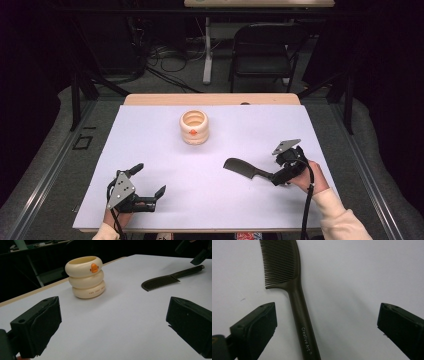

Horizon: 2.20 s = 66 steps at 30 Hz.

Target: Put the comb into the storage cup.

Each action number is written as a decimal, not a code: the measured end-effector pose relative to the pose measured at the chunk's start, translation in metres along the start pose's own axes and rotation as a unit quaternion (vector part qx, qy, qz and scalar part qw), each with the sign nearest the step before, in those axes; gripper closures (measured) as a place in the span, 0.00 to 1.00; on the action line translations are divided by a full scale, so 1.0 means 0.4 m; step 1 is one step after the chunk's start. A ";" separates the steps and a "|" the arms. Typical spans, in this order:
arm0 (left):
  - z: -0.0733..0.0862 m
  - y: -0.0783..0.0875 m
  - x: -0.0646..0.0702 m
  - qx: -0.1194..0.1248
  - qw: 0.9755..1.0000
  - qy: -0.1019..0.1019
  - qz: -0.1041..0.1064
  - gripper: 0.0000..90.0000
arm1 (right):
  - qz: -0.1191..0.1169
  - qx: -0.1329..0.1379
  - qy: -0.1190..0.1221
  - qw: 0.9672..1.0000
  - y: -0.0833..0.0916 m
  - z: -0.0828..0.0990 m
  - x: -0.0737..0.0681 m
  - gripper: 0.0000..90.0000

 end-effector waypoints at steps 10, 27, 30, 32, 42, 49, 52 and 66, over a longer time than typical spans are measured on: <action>0.000 0.000 0.000 0.000 1.000 0.001 0.000 0.00 | -0.013 -0.010 0.019 1.000 -0.011 -0.020 -0.017 0.00; 0.001 -0.001 0.000 0.000 1.000 0.002 0.000 0.00 | -0.046 -0.053 0.077 0.995 -0.040 -0.048 -0.059 0.00; 0.000 -0.001 -0.001 0.000 1.000 0.001 0.000 0.00 | -0.051 -0.061 0.084 0.993 -0.047 -0.051 -0.064 0.00; 0.001 -0.001 0.000 0.000 1.000 0.002 0.000 0.00 | -0.050 -0.061 0.083 0.993 -0.049 -0.052 -0.066 0.00; 0.001 -0.001 0.000 0.000 1.000 0.002 0.000 0.00 | -0.051 -0.094 0.120 0.987 -0.056 -0.060 -0.072 0.47; 0.001 -0.002 0.000 -0.001 1.000 0.002 0.001 0.00 | -0.064 -0.121 0.149 0.979 -0.069 -0.065 -0.084 0.63; 0.001 -0.001 0.000 -0.001 1.000 0.003 0.000 0.00 | -0.062 -0.136 0.156 0.976 -0.076 -0.065 -0.083 0.67; 0.001 -0.002 0.000 -0.001 1.000 0.002 0.001 0.00 | -0.069 -0.171 0.160 0.970 -0.101 -0.060 -0.077 0.73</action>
Point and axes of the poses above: each handheld gripper's, and its own axes: y roughly backward along the jaws, z roughly out of its underside, x roughly to its right, the point moved 6 cm from there along -y, roughly forward along the jaws, and after that the axes turned 4 degrees about z, right-handed, at the moved point
